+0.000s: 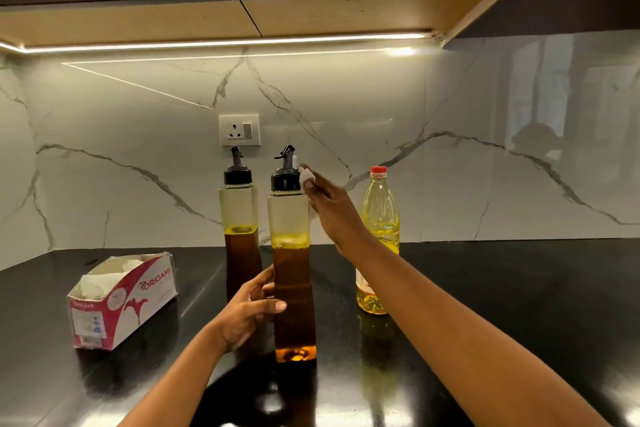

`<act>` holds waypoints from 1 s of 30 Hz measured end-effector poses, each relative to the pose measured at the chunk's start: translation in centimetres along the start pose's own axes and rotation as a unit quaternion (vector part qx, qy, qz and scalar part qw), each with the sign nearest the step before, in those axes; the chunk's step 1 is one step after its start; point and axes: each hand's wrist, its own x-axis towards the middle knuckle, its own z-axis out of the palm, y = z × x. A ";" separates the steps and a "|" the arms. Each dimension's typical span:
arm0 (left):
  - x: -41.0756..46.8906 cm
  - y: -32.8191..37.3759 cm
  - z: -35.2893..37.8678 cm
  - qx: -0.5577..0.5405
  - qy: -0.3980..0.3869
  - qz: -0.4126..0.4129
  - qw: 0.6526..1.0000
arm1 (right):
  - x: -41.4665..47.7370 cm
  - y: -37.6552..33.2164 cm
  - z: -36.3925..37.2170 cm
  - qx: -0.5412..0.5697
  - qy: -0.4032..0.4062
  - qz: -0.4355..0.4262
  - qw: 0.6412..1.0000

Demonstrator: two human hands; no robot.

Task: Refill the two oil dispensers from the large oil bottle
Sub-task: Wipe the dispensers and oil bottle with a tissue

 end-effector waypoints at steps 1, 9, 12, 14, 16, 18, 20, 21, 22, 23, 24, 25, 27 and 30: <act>-0.1 0.0 -0.1 -0.008 -0.006 -0.004 1.000 | 0.4 0.0 -0.1 0.033 -0.001 0.042 0.999; -0.5 -0.4 -0.2 -0.032 -0.018 0.005 0.999 | -3.0 1.1 0.4 -0.151 0.077 -0.154 0.973; -0.3 -0.5 -0.3 -0.045 -0.022 -0.001 0.999 | -3.0 0.7 0.9 -0.160 0.074 -0.139 0.975; -0.2 -0.7 -0.4 -0.067 -0.029 -0.005 0.997 | -1.9 -0.5 1.0 -0.131 0.051 -0.069 0.988; -0.2 -0.9 -0.5 -0.089 -0.039 -0.009 0.995 | -0.5 -1.2 0.9 -0.036 0.010 0.033 0.999; -0.4 -1.0 -0.5 -0.102 -0.044 -0.010 0.994 | 0.1 -1.3 0.7 0.058 -0.022 0.089 0.994; -0.7 -1.0 0.0 -0.109 -0.041 -0.004 0.993 | -0.3 -1.1 0.5 0.076 -0.021 0.081 0.994; -0.9 -0.8 0.4 -0.103 -0.033 0.008 0.994 | -0.6 -1.0 0.3 0.060 -0.008 0.067 0.996; -1.0 -0.6 0.8 -0.080 -0.010 0.028 0.996 | -0.9 -0.8 0.1 0.033 0.007 0.052 0.998; -1.2 -0.3 1.2 -0.038 0.024 0.056 0.997 | -1.3 -0.8 -0.1 -0.008 0.023 0.033 0.999; -1.3 -0.1 1.6 0.015 0.061 0.086 0.994 | -1.6 -0.8 -0.3 -0.057 0.036 0.010 0.998; -1.4 0.0 2.3 0.072 0.093 0.111 0.987 | -1.8 -0.9 -0.4 -0.106 0.046 -0.016 0.993; -1.7 0.0 4.0 0.173 0.122 0.142 0.967 | -2.3 -0.8 -0.5 -0.190 0.058 -0.062 0.978; -1.5 -0.9 5.0 0.221 0.144 0.163 0.951 | -2.9 -0.7 -0.2 -0.220 0.070 -0.093 0.969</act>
